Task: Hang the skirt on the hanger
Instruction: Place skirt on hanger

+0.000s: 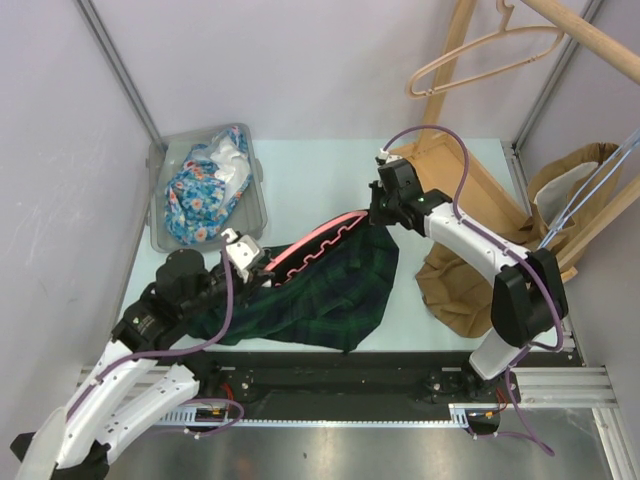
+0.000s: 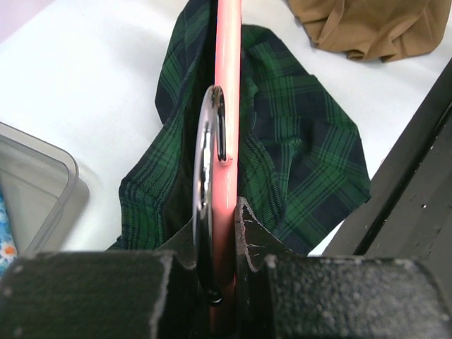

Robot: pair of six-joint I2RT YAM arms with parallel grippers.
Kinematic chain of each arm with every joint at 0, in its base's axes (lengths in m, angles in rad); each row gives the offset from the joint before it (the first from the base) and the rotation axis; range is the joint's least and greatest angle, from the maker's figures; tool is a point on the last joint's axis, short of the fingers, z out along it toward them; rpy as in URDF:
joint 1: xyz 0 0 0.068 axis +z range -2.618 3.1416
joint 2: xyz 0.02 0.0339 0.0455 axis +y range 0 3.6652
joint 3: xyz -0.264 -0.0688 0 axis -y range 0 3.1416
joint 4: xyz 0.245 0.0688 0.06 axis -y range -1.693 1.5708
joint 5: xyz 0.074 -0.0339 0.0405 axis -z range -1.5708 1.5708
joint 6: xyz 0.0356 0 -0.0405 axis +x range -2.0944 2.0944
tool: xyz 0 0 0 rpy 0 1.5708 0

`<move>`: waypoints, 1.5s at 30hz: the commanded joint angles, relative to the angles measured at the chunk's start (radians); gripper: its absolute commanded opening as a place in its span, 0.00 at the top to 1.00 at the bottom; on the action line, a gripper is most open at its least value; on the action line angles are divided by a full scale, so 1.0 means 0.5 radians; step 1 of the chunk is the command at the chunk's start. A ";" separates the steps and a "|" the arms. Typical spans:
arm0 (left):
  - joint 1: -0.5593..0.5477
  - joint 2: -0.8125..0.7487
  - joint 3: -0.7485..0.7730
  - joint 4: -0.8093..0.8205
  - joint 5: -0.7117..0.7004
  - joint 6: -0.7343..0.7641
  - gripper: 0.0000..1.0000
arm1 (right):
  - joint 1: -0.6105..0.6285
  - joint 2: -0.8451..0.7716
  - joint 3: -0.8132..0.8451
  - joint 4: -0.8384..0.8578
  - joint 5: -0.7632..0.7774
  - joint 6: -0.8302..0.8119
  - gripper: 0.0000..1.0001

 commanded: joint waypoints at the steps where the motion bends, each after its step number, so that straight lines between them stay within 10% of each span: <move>1: 0.008 0.022 0.004 -0.005 -0.059 0.064 1.00 | -0.052 -0.119 0.122 -0.074 0.017 -0.094 1.00; 24: 0.008 0.267 0.047 -0.060 -0.234 0.067 1.00 | -0.016 -0.101 0.548 -0.403 -0.024 -0.158 1.00; 45: 0.008 0.353 0.093 0.121 -0.391 -0.126 1.00 | 0.675 -0.239 0.481 -0.483 -0.023 -0.333 1.00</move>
